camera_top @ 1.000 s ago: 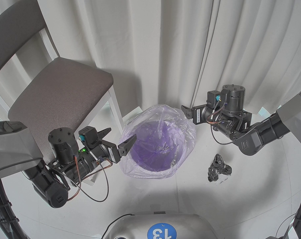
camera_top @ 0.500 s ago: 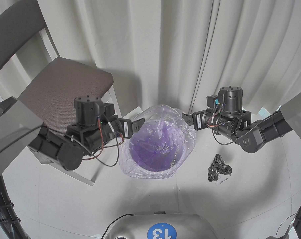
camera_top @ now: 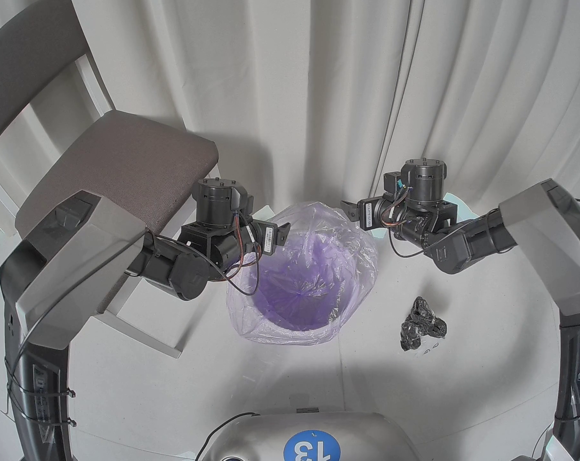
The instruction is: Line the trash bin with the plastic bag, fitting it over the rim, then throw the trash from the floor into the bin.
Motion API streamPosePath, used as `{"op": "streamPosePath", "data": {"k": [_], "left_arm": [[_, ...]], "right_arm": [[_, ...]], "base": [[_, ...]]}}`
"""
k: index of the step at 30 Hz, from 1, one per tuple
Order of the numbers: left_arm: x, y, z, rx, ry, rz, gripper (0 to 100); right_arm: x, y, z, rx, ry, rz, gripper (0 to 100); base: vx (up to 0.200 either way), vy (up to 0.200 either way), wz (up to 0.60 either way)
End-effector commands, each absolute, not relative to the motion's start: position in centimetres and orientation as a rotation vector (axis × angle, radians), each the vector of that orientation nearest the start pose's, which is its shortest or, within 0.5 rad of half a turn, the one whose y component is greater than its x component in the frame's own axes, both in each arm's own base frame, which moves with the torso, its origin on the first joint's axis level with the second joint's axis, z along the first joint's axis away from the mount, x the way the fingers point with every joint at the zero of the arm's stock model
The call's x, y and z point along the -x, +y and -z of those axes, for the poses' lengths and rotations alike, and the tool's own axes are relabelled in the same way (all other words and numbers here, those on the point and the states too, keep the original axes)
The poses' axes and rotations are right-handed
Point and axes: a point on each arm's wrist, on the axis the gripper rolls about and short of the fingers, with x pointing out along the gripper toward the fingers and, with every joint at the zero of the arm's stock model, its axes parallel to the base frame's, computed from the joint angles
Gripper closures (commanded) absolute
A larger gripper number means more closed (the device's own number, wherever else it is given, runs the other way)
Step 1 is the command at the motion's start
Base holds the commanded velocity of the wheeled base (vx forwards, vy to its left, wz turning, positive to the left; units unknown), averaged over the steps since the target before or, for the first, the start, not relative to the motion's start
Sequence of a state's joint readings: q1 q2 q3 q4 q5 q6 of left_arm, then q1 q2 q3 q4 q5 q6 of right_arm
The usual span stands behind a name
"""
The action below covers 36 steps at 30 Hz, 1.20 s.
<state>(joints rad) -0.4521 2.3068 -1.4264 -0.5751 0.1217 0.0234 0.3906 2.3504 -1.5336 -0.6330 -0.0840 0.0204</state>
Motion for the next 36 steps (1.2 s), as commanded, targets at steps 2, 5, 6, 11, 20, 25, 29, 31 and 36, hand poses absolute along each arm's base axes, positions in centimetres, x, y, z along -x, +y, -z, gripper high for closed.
{"op": "streamPosePath", "data": {"k": [2, 5, 6, 11, 20, 25, 29, 31, 36], "left_arm": [[-43.3, -19.6, -8.4, -0.115, 0.324, 0.304, 0], [-43.5, -19.5, -8.1, -0.115, 0.329, 0.301, 0], [-43.6, -19.4, -8.0, -0.117, 0.331, 0.3, 0], [-44.3, -19.0, -7.7, -0.115, 0.324, 0.271, 0], [-44.9, -18.0, -7.7, -0.111, 0.324, 0.247, 0], [-45.8, -17.6, -7.2, -0.109, 0.324, 0.233, 0], [-46.4, -17.3, -6.9, -0.108, 0.322, 0.223, 0], [-46.6, -17.2, -6.7, -0.109, 0.323, 0.222, 0], [-47.7, -16.7, -5.9, -0.109, 0.328, 0.204, 0]], "right_arm": [[-46.7, 18.6, -8.4, 0.02, 0.198, -0.323, 0], [-46.8, 18.4, -8.3, 0.009, 0.188, -0.352, 0], [-46.7, 18.4, -8.2, 0.008, 0.188, -0.355, 0], [-46.3, 18.2, -7.8, 0.006, 0.195, -0.378, 0], [-46.0, 17.8, -6.8, 0.006, 0.199, -0.42, 0], [-46.8, 17.3, -6.1, 0.006, 0.199, -0.404, 0], [-47.6, 17.0, -5.7, 0.006, 0.192, -0.396, 0], [-47.9, 17.0, -5.5, 0.005, 0.191, -0.394, 0], [-49.1, 17.1, -4.8, 0.002, 0.174, -0.388, 0]], "base": [[0.0, 0.0, 0.0], [0.0, 0.0, 0.0], [0.0, 0.0, 0.0], [0.0, 0.0, 0.0], [0.0, 0.0, 0.0], [0.0, 0.0, 0.0], [0.0, 0.0, 0.0], [0.0, 0.0, 0.0], [0.0, 0.0, 0.0]]}}
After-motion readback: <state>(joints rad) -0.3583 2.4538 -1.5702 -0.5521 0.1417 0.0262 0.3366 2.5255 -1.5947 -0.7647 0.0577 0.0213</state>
